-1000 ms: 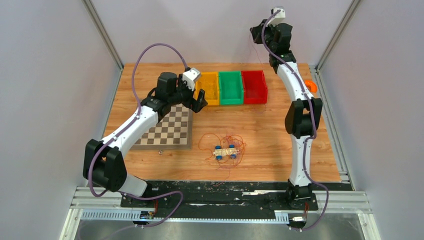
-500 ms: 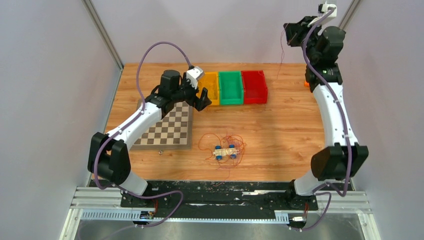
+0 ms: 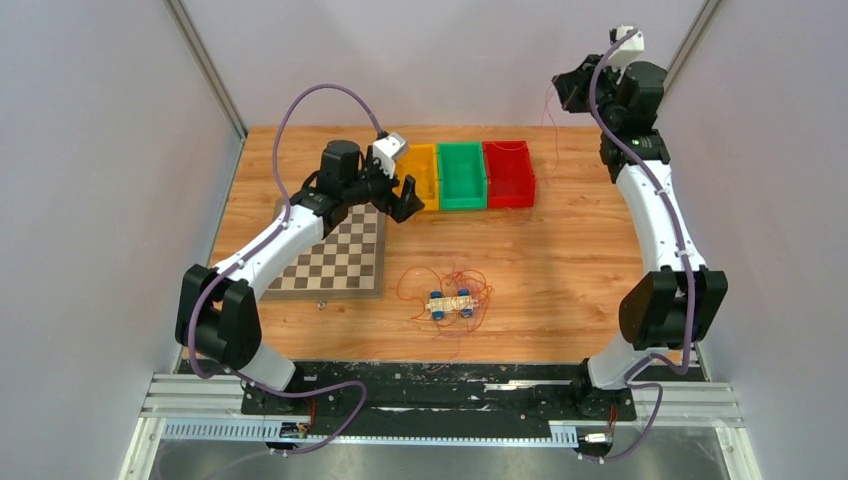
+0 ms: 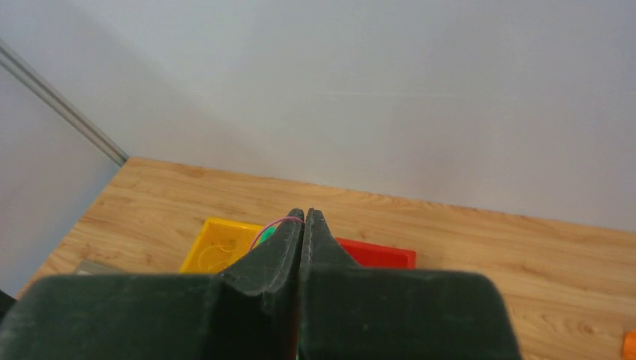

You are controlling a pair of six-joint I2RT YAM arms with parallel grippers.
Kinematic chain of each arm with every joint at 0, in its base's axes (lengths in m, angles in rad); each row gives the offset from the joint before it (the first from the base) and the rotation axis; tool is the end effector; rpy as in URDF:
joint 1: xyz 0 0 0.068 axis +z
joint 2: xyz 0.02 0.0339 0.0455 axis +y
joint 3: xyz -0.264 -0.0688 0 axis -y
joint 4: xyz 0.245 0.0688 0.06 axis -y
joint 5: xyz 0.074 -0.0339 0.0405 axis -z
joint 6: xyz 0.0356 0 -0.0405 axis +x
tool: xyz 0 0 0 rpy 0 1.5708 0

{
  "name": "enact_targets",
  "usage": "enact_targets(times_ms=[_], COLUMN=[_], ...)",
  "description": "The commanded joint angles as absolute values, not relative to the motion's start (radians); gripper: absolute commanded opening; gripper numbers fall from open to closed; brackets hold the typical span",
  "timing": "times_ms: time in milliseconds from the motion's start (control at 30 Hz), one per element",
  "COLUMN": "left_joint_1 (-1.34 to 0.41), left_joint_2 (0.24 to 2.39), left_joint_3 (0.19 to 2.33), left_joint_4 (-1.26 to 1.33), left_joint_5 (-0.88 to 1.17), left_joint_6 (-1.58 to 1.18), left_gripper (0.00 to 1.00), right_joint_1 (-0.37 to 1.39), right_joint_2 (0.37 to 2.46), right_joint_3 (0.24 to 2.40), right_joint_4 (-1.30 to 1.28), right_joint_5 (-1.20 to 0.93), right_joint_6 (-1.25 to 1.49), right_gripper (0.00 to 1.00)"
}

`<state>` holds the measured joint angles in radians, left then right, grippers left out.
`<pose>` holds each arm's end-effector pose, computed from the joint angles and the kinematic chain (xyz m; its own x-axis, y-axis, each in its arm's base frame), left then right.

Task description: Untangle the cables

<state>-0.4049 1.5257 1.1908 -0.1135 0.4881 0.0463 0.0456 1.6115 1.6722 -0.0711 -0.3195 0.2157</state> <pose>0.3190 -0.1549 0.3077 -0.3640 0.2005 -0.9096 0.7540 0.6367 -0.1614 0.3785 0.0285 0.4509 -0.0866 0.1995 -0.9761 -0.3465 0.9125 0.2172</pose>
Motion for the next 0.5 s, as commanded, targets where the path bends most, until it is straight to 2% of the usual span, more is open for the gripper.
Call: enact_targets(times_ms=[0,233,467], left_joint_1=[-0.402,-0.401,-0.402], left_joint_2=[1.476,1.475,1.470], left_joint_3=[1.180,1.177,1.180], left_joint_4=[-0.076,-0.056,-0.051], left_joint_5=[0.493,0.510,0.525], left_joint_6=[0.025,0.016,0.023], left_gripper=[1.00,1.00,1.00], right_joint_1=[0.009,0.110,0.246], right_joint_2=[1.615,1.483,1.448], right_joint_3=[1.740,1.731,1.796], right_joint_4=[-0.086,-0.080,-0.026], right_joint_5=[-0.479,-0.638,-0.644], right_joint_6=[0.291,0.380,0.369], right_gripper=[0.00,0.00,0.00])
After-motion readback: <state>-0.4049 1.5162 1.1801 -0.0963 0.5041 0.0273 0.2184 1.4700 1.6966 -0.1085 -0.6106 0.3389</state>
